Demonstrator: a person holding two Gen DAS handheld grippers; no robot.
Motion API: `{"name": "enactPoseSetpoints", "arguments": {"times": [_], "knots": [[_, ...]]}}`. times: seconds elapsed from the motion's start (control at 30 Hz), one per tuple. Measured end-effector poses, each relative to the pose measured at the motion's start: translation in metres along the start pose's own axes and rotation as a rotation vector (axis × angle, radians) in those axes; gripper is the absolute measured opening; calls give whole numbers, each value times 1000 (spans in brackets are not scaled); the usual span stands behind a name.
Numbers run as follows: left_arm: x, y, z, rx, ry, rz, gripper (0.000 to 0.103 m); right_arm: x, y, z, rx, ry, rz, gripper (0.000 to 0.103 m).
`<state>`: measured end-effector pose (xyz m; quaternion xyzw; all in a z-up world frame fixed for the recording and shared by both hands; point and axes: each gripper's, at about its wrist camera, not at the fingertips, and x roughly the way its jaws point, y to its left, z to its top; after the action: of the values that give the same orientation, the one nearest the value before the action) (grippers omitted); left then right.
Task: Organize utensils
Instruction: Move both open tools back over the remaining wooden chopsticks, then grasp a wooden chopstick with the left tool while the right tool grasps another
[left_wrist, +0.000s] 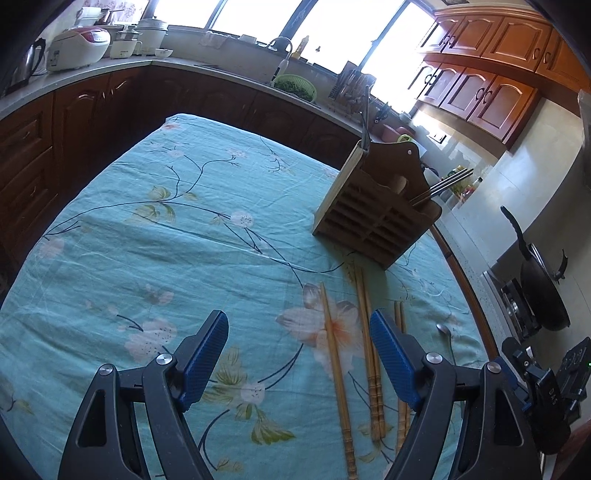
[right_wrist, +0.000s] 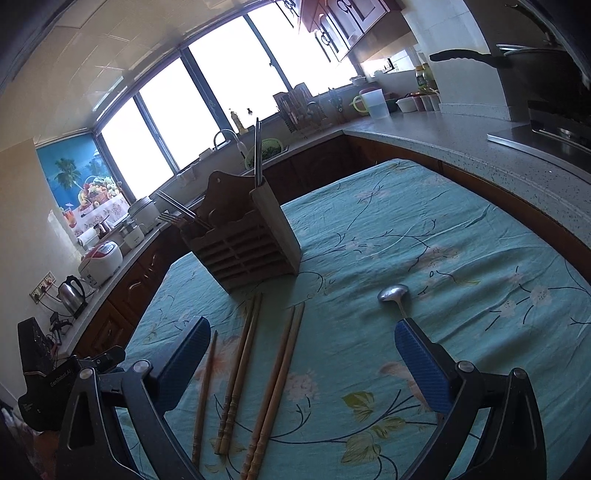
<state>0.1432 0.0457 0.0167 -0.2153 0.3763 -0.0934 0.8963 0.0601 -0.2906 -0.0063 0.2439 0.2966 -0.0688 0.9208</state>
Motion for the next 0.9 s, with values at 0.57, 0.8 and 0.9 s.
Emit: {"name": "enactPoseSetpoints", "arguments": {"times": [0.57,0.8,0.9], "knots": [[31,-15,-7,79,70,70,77,24,4,-12,-97,88,-62,75],[55,-26,2,109,124,56,75,50,13,-8,-121,161,-50,56],[64,-29,10,118,135,52,73,62,22,-2,-138,178,-21,50]]}}
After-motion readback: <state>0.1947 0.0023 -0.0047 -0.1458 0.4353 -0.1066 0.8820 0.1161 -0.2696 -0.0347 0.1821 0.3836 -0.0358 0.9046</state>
